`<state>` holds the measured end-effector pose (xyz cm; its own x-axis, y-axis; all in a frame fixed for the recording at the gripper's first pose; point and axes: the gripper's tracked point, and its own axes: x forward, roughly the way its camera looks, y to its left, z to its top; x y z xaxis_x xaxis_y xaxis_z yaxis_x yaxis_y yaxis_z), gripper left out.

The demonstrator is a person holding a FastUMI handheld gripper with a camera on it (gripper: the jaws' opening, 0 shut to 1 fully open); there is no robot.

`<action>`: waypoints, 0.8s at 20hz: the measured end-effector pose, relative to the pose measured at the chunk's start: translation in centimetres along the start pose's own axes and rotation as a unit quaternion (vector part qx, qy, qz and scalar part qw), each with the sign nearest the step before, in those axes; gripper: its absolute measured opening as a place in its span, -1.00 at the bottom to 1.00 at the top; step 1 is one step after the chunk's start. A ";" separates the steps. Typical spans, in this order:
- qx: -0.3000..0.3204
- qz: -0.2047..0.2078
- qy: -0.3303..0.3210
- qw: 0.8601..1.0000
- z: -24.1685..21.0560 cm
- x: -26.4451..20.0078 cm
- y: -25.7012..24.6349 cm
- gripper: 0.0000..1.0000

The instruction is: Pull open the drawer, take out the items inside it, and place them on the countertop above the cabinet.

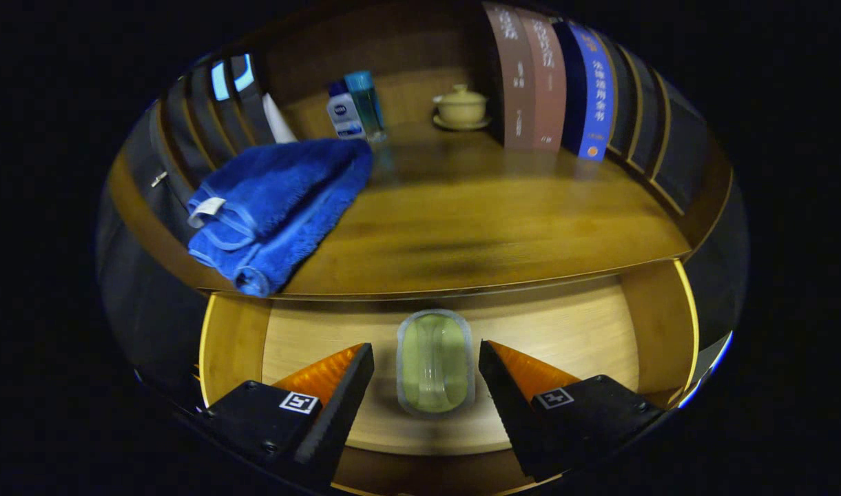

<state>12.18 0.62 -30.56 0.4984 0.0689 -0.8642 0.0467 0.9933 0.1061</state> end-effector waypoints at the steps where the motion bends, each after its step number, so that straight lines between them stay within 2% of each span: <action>1: -0.004 -0.002 0.019 1.000 -0.3 0.3 -0.1 0.85; 5: -0.014 -0.016 0.072 0.997 -1.8 1.9 -0.3 0.14; 6: -0.021 -0.020 0.079 0.996 -2.4 2.9 -0.5 0.14; 8: -0.028 -0.024 0.082 0.996 -2.1 2.3 -0.2 -0.57; 16: -0.034 -0.008 0.064 0.997 -2.3 0.9 0.2 -0.56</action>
<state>10.66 1.11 -32.39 0.3830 0.0592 -0.9219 -0.0062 0.9981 0.0615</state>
